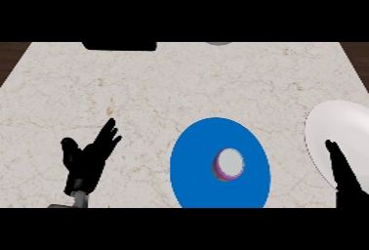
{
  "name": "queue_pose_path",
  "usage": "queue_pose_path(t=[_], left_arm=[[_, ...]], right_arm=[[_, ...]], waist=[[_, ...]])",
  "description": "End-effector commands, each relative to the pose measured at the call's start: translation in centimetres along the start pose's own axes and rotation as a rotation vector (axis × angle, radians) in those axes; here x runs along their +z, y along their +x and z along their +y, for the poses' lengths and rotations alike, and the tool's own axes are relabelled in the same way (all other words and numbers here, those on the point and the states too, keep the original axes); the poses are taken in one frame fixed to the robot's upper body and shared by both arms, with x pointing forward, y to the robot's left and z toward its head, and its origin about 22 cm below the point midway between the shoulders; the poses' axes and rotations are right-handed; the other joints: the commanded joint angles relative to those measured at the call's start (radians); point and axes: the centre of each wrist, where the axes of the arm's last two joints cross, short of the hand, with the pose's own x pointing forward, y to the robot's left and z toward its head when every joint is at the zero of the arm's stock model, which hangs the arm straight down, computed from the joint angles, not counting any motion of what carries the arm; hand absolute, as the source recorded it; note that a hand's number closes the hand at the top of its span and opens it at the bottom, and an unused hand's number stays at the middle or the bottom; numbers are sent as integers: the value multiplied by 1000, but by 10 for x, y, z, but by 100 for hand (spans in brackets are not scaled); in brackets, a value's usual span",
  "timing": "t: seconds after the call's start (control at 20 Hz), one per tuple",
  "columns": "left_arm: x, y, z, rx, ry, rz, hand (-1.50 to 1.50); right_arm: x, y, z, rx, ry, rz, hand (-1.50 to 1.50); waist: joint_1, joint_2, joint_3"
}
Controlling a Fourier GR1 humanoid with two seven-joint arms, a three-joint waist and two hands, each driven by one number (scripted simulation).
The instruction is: Pick the can from the plate and place it in the plate
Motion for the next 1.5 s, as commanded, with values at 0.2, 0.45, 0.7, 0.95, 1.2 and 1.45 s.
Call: queue_pose_path(t=[0.2, 0.45, 0.7, 0.95, 1.2, 1.45], left_arm=[[0, -8, 6, 8, 2, 20, 0], [-14, 8, 23, 3, 33, 28, 0], [-4, -6, 0, 23, 13, 36, 0], [-5, -7, 12, 15, 9, 39, 0], [-7, -8, 9, 19, 15, 57, 0], [-1, -17, 16, 8, 15, 42, 0]], right_arm=[[17, 55, 40, 93, 52, 135, -150], [16, 78, 60, 55, 111, 127, -150], [7, 85, 97, 73, 82, 120, -150], [-1, 84, 102, 154, 70, 185, -150], [-8, 80, 109, 199, 62, 220, -150], [-23, 78, 119, 212, 104, 227, -150]], waist=[[-10, -1, 0], [-22, -2, 2], [-14, -2, 3], [-15, -2, 2], [-18, -2, 3], [-13, -1, 3]])
